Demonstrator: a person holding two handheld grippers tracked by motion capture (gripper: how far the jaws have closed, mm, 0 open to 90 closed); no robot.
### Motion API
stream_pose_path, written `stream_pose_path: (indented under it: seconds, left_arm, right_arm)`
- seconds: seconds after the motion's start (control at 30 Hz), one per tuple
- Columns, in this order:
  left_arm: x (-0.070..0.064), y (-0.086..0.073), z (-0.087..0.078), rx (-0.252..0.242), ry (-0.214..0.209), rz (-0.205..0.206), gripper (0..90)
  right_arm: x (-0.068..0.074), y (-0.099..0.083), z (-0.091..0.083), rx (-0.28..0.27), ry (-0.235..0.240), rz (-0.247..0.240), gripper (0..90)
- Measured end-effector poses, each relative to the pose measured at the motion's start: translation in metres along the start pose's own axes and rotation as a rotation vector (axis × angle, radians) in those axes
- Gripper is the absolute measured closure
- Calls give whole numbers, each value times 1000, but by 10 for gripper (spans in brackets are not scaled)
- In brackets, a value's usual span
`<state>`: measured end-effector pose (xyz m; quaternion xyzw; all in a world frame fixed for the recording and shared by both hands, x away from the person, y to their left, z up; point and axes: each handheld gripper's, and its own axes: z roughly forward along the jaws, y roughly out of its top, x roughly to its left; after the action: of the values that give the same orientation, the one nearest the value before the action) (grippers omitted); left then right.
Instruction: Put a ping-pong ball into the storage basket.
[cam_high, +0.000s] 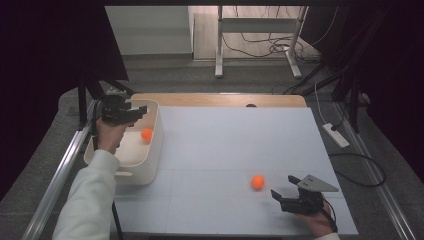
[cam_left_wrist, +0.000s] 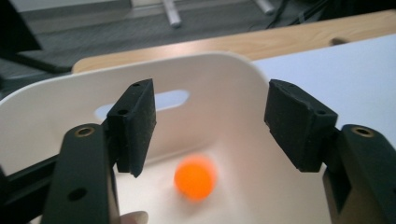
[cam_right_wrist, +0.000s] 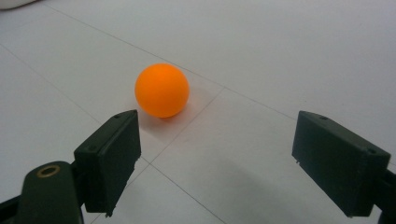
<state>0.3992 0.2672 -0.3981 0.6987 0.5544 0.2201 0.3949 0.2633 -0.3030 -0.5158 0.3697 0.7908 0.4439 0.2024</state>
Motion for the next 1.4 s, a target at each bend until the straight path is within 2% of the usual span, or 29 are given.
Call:
stream_pose_path:
  seconds: [0.07, 0.27, 0.37, 0.57, 0.73, 0.83, 1.07, 1.17, 1.4]
  left_arm:
    - [-5, 0, -6, -23, -49, 10, 289]
    - [-18, 1, -15, -63, -100, 44, 254]
    - [-21, 1, -16, -70, -118, 44, 231]
    - [-36, 2, -31, -136, -188, 43, 188]
    - [-44, 1, -34, -140, -226, 48, 159]
    - [-52, -1, -34, -133, -240, 70, 146]
    - [-68, -2, -38, -170, -273, 99, 144]
    - [-75, -2, -41, -198, -336, 85, 149]
    - [-90, -3, -42, -214, -382, 109, 149]
  right_arm:
    - [-1, 0, 1, 0, -1, -1, 155]
    - [-1, 1, 2, 1, -4, -2, 155]
    - [-1, 2, 4, 0, -1, -4, 156]
    - [-3, 4, 7, -4, 8, -3, 156]
    - [-4, 5, 8, -6, 10, -2, 156]
    - [-3, 5, 9, -1, 12, -6, 156]
    - [-1, 2, 6, 2, 11, -12, 156]
    - [-2, 2, 4, -4, 6, -6, 157]
    - [-3, 1, 5, 1, 1, -14, 157]
